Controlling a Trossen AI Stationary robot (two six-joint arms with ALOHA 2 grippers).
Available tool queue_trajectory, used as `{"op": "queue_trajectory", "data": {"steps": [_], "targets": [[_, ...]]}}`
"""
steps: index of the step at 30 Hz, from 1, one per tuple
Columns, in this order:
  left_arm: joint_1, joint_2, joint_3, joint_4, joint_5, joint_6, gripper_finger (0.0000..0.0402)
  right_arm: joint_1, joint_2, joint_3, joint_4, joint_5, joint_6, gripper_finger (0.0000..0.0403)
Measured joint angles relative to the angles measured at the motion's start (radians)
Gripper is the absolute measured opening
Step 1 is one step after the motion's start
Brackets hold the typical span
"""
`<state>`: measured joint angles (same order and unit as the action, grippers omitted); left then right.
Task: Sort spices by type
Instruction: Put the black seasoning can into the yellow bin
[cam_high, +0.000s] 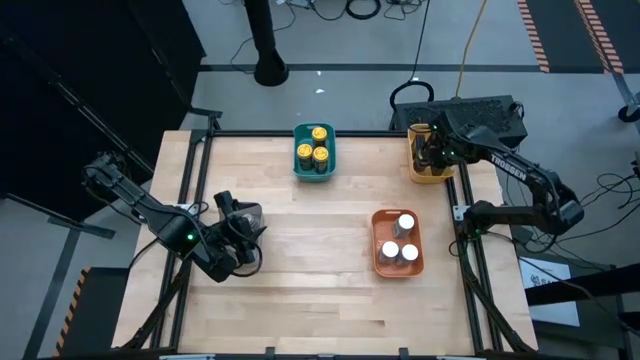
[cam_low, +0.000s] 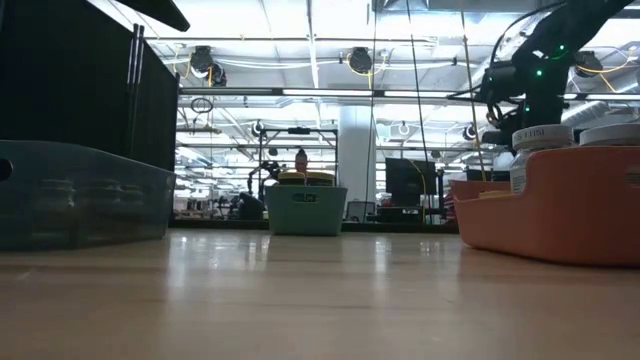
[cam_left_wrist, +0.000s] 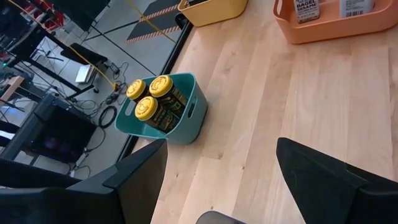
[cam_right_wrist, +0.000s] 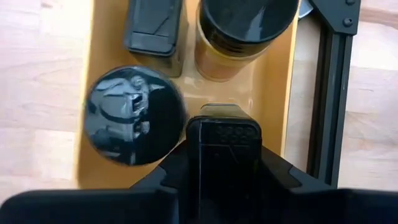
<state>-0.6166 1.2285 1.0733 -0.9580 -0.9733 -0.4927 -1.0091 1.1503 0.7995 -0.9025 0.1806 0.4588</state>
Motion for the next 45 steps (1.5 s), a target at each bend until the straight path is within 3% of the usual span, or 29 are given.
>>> {"op": "queue_trajectory", "data": {"steps": [13,20,30,45], "targets": [[0.0,0.0,0.0,0.003,0.0,0.0,0.0309,-0.024,0.0,-0.017,0.039,0.0,-0.019,0.01],[0.0,0.0,0.0,0.003,0.0,0.0,0.0309,-0.024,0.0,-0.017,0.039,0.001,-0.006,0.0137],[0.0,0.0,0.0,0.004,0.003,0.0,0.0309,-0.023,0.0,-0.017,0.038,-0.001,-0.005,0.014],[0.0,0.0,0.0,0.006,0.008,-0.003,0.0309,-0.023,0.0,-0.016,0.038,-0.001,0.001,0.0194]]}}
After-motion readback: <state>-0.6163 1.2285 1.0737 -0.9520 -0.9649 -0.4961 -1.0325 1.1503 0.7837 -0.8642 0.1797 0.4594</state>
